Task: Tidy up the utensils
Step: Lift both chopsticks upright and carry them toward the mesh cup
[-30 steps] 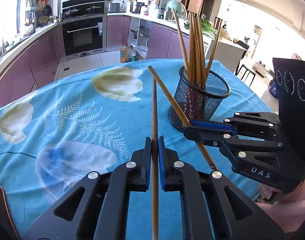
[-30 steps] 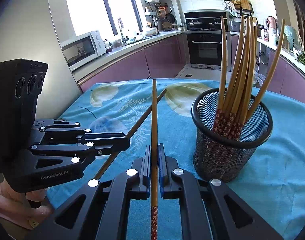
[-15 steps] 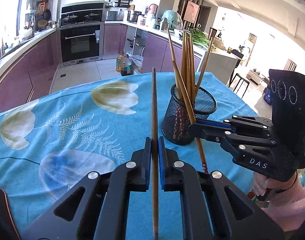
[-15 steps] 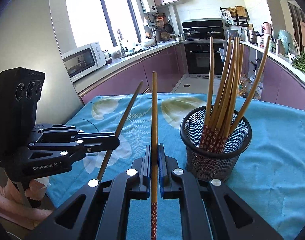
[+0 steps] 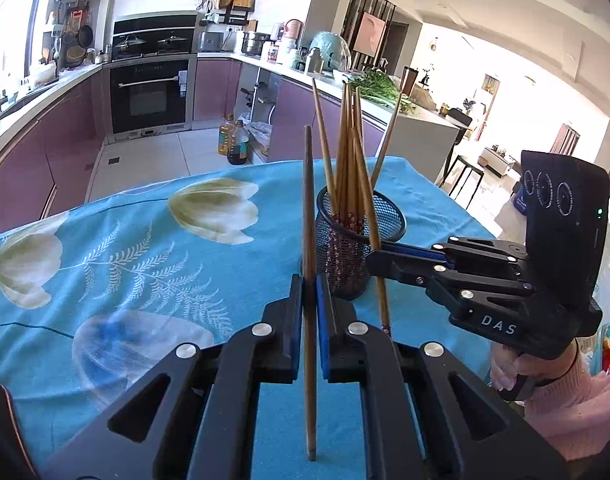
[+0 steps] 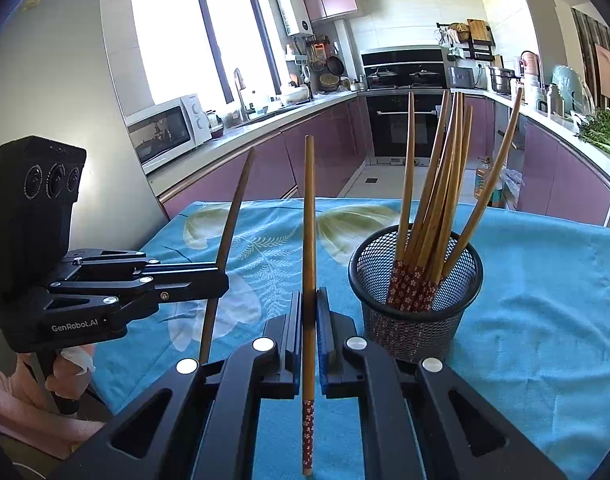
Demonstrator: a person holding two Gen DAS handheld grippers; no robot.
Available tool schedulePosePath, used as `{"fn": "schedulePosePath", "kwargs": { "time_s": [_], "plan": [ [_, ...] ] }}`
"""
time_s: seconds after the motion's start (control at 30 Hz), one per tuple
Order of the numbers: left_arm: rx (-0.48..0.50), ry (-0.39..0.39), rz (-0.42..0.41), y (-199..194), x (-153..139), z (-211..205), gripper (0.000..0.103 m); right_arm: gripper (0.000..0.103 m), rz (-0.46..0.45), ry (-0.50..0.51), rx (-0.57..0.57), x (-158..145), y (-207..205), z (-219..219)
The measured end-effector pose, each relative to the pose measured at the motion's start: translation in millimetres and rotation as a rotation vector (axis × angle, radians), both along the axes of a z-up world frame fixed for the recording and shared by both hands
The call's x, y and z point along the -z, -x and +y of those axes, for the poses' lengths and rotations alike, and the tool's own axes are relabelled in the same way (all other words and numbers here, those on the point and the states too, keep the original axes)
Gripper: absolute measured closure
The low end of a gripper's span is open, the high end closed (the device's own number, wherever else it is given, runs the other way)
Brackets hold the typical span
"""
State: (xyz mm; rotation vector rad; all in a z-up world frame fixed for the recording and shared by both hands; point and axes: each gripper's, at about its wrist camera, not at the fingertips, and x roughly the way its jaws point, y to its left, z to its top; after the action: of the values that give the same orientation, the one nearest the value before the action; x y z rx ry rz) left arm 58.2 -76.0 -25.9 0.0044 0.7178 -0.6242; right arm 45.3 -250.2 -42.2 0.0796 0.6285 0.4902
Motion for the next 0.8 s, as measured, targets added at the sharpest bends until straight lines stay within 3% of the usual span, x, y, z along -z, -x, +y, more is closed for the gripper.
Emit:
{"fn": "schedulePosePath", "kwargs": {
  "time_s": [0.8],
  "plan": [
    [0.017,0.050,-0.027,2,-14,-4,0.095,0.097,-0.079,-0.017,0.023,-21,10,-14]
  ]
}}
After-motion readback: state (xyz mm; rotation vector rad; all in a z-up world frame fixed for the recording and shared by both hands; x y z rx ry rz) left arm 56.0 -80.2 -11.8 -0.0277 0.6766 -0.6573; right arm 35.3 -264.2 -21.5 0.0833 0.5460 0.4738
